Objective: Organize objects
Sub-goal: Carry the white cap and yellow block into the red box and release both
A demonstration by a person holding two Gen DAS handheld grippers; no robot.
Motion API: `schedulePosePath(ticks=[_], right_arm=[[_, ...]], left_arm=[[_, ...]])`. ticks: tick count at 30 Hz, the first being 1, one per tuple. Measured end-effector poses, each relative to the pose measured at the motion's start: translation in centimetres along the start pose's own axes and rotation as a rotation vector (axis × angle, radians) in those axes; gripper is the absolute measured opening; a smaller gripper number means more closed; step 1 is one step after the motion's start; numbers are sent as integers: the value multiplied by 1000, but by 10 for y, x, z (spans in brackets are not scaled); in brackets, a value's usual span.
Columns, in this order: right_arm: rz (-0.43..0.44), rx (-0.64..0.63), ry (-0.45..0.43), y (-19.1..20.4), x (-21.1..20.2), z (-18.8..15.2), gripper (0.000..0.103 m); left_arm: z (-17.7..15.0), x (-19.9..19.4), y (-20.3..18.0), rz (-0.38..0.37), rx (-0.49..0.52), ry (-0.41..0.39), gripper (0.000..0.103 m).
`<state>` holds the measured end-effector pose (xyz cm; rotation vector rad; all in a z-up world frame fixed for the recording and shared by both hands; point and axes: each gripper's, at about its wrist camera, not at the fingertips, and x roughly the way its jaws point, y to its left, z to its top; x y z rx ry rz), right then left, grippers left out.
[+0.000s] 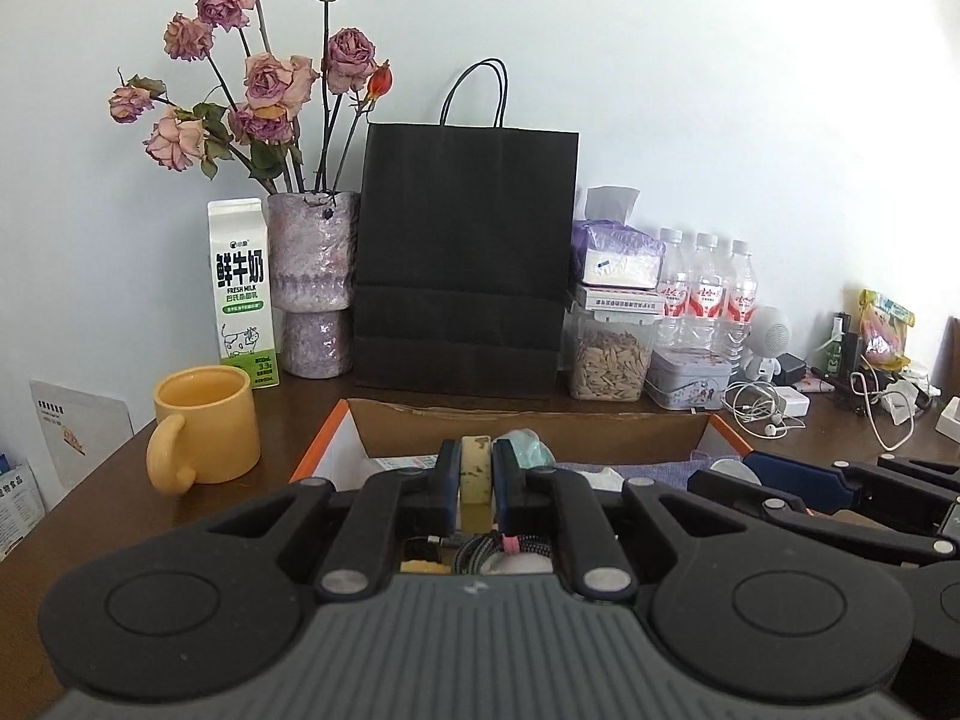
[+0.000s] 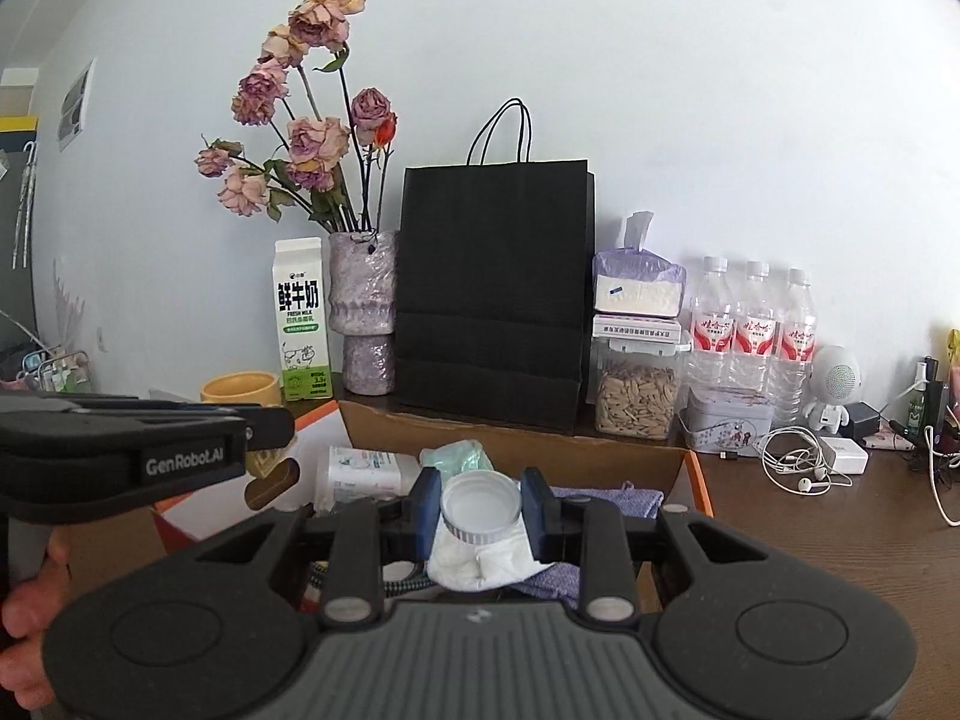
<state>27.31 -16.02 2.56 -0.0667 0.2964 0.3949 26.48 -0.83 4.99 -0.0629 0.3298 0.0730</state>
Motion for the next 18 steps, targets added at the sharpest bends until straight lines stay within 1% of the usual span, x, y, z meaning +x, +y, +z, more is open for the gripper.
schedulePosePath(ticks=[8,14,18], right_arm=[[-16,28,-4,-6,29,9,27],[-34,41,12,-16,47,2,27],[-45,49,45,-22,56,-5,27]], left_arm=[[9,27,0,21,-10,-3,12],[8,46,5,17,-15,18,12],[5,54,8,18,-3,28,12]])
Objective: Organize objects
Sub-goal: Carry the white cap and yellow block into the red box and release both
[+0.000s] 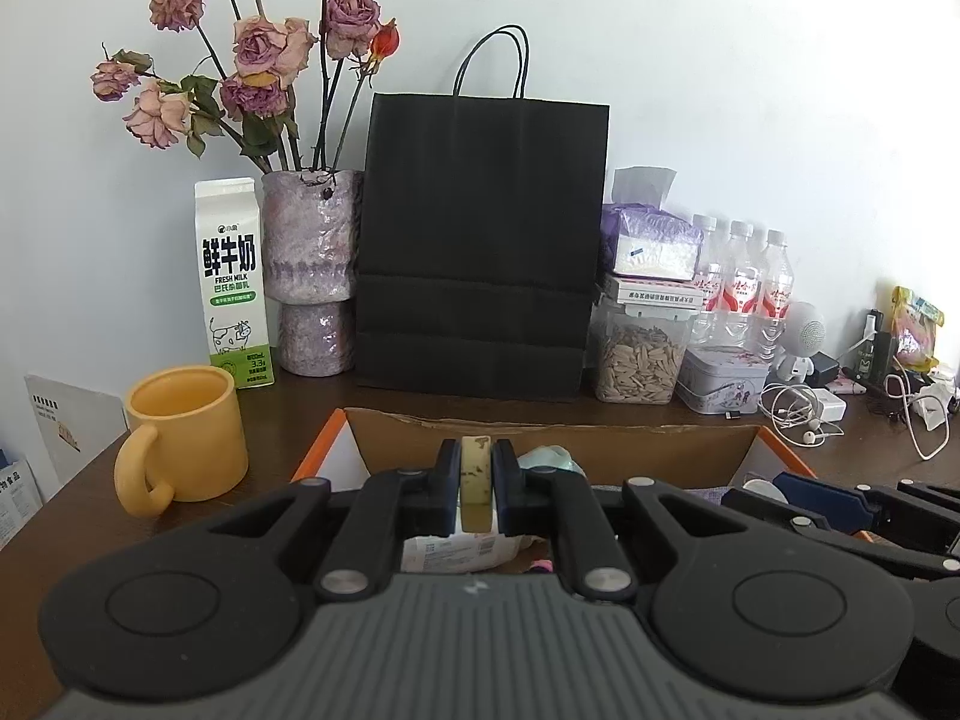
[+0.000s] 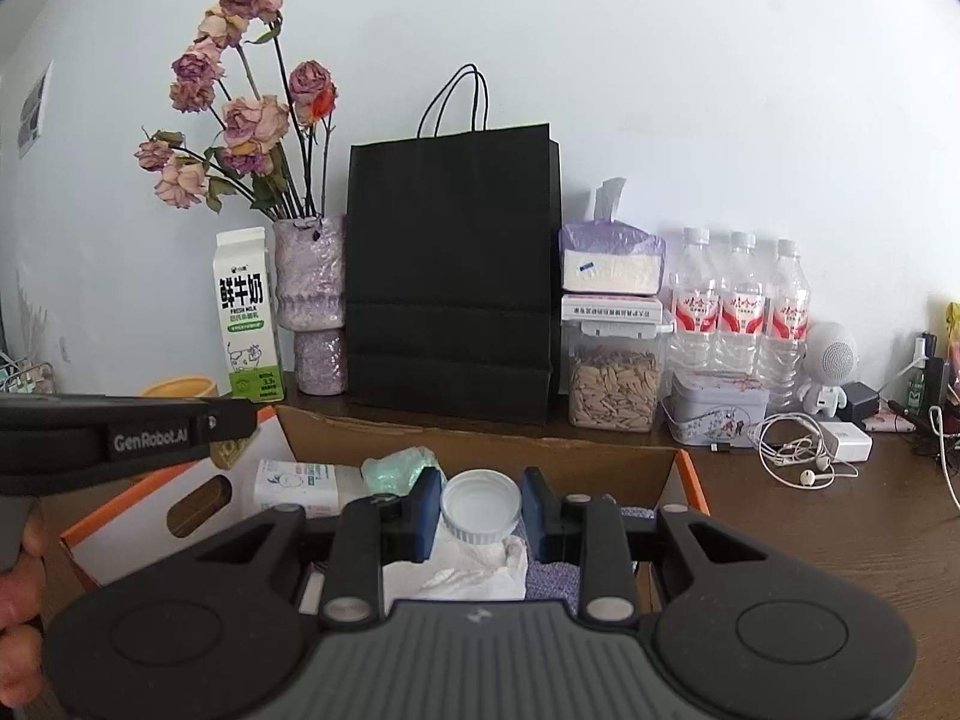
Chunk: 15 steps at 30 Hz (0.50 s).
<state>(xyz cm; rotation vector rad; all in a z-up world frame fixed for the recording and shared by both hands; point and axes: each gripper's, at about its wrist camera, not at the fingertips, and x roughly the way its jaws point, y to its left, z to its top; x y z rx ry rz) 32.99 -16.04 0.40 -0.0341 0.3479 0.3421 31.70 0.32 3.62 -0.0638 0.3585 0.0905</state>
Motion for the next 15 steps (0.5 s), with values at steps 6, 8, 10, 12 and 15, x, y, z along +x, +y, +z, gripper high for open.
schedulePosePath(ticks=[6,8,10,12,15], right_arm=[[0,0,38,0,4,-6,45],[-6,8,34,-1,2,-8,90],[-11,14,29,-1,0,-7,100],[-18,17,26,-2,-1,-8,103],[-18,18,32,-2,-1,-8,103]], left_arm=[[-4,1,-1,-10,22,1,30],[-4,-1,-1,9,23,-15,89],[-4,-5,-1,56,26,-45,103],[-3,-6,0,70,26,-50,103],[-3,-6,3,70,11,-39,103]])
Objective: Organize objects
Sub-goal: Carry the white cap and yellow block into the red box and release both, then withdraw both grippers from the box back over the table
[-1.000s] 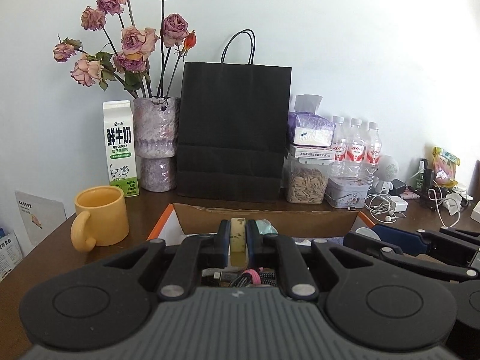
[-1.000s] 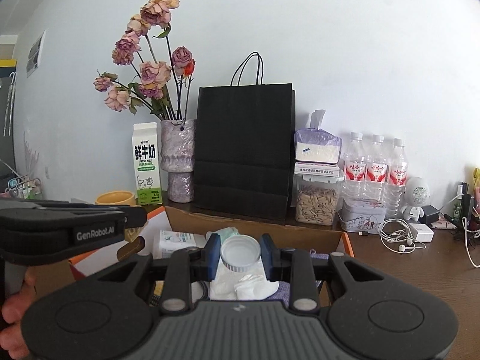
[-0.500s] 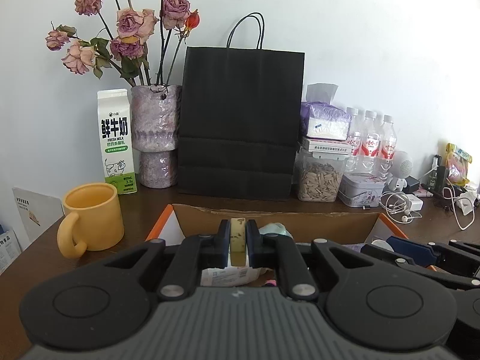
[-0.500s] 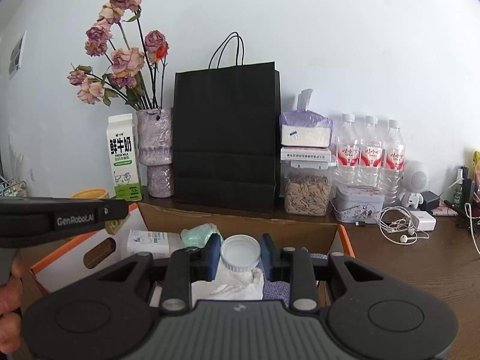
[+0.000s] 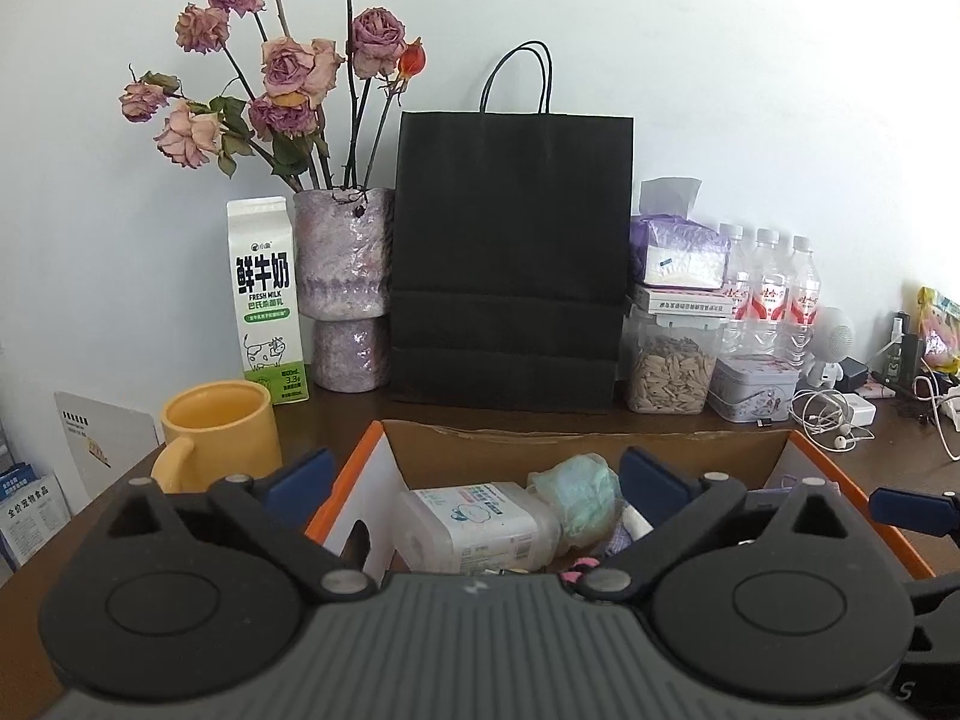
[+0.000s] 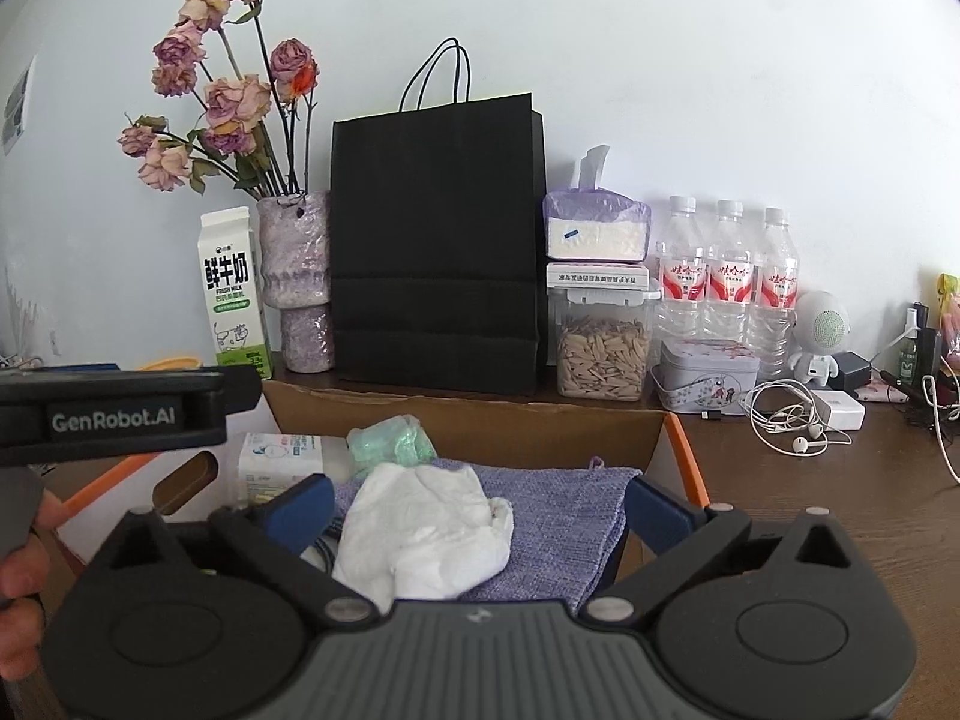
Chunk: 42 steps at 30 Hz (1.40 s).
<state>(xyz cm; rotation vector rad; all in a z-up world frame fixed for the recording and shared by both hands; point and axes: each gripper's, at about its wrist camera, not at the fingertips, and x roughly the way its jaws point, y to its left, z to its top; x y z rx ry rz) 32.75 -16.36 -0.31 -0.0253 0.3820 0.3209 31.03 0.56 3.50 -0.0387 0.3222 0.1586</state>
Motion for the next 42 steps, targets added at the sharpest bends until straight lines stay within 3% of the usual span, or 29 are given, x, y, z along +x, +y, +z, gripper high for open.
schedulePosePath(ticks=[15,28,42], right_arm=[[9,-13,-18,4,-9,0,103],[44,-38,-55,10,-39,-6,103],[109,-129,-13,34,-74,-40,103]], left_arm=[[-4,-8,1,-28,-12,-12,103],[-15,-43,11,-59,-5,-51,103],[-57,-77,37,-32,45,80,103]])
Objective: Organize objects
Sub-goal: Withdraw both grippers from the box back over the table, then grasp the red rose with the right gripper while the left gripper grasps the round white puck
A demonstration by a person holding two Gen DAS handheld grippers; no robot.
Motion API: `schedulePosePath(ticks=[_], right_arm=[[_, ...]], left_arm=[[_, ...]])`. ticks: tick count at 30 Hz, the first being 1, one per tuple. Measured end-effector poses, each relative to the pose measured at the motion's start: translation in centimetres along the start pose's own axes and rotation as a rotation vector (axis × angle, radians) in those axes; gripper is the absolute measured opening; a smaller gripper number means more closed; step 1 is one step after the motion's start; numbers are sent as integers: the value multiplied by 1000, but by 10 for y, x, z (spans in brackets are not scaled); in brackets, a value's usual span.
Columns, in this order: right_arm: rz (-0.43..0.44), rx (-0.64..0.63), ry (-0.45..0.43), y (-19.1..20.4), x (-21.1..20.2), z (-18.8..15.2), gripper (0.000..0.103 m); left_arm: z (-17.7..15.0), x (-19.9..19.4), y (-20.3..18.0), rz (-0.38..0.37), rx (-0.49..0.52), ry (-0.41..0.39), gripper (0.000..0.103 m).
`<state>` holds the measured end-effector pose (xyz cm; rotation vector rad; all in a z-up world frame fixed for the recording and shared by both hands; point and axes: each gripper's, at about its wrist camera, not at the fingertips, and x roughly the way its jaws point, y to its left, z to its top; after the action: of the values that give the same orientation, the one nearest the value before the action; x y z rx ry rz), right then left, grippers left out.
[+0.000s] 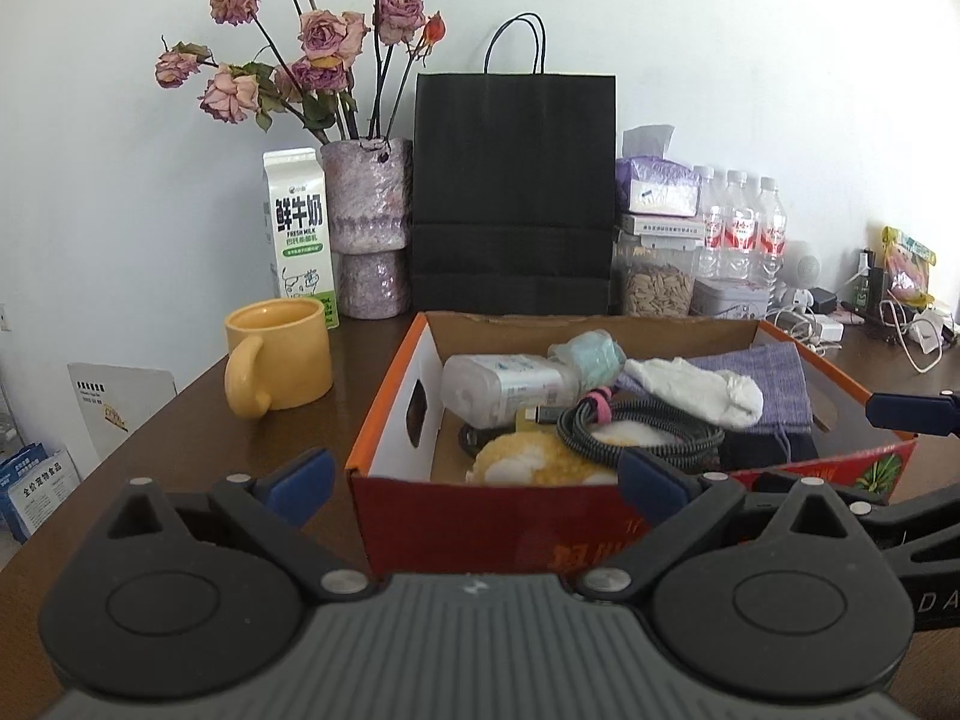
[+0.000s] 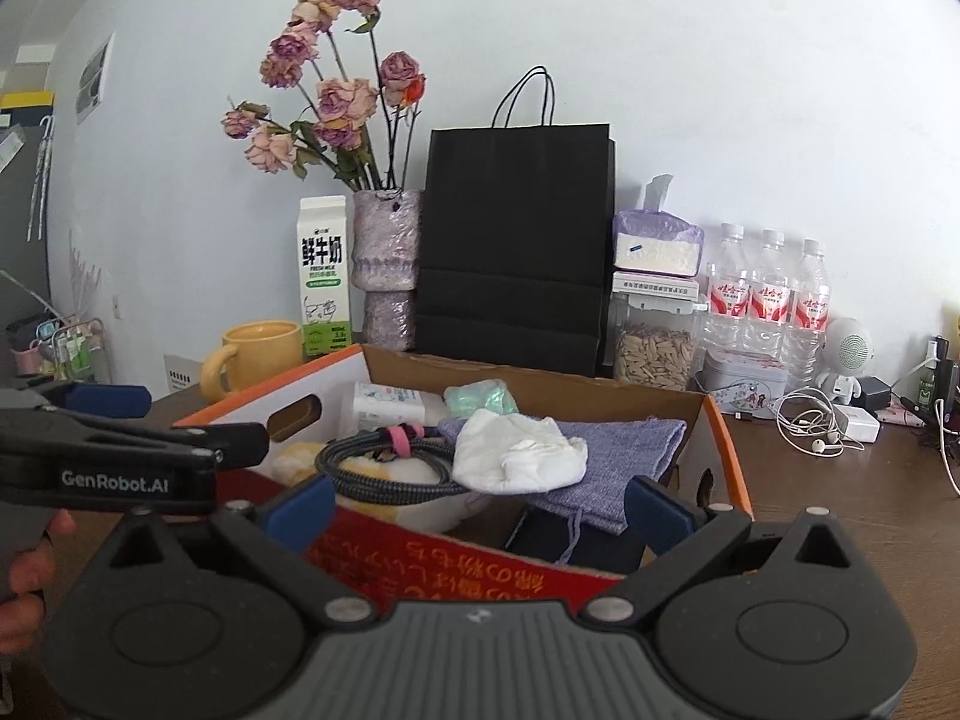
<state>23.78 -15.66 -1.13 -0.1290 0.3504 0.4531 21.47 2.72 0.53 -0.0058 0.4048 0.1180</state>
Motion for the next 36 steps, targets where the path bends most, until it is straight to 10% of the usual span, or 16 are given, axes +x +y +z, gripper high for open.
schedulePosePath(ticks=[7,13,36], right_arm=[[65,-93,94,29,2,-20,84],[96,-130,174,40,14,-29,63],[175,-97,260,36,22,-34,32]], left_arm=[[-21,-4,14,-26,3,129,82],[-32,-11,9,-109,46,178,81],[-43,-6,2,-178,113,263,73]])
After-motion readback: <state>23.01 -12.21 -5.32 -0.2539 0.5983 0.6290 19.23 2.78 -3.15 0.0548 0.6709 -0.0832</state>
